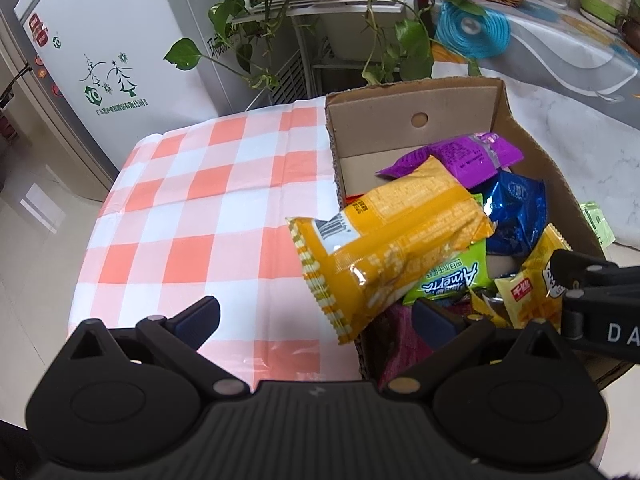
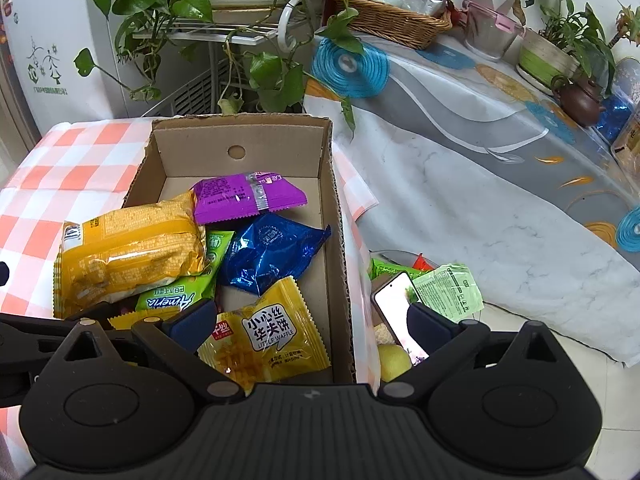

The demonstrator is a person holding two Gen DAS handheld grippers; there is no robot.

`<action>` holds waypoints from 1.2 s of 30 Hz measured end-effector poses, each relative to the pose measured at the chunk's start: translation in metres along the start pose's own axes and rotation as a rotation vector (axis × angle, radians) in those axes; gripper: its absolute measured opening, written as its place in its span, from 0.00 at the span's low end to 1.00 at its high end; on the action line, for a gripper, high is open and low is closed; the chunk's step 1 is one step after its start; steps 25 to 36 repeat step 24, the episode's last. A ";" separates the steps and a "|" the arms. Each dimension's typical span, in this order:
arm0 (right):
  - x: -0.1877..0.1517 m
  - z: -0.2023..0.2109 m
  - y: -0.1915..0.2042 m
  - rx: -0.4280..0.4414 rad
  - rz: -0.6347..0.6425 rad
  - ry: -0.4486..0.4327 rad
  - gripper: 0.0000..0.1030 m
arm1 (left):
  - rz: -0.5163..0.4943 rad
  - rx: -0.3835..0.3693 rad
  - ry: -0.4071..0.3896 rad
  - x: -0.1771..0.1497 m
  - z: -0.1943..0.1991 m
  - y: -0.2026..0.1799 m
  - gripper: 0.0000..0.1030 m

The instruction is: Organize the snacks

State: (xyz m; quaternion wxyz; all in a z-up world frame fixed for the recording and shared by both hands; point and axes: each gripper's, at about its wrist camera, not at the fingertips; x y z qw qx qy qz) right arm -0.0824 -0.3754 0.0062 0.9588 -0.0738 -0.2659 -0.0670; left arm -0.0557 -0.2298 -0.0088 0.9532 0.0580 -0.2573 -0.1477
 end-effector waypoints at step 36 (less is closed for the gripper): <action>-0.005 0.004 0.004 0.035 -0.001 -0.007 1.00 | 0.007 -0.011 -0.013 -0.010 0.006 0.011 0.98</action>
Point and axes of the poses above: each gripper's, at about its wrist camera, not at the fingertips, and z roughly against the way its jaws point, y to its left, x to its top, and after that the axes turned 3 degrees about y, right-handed
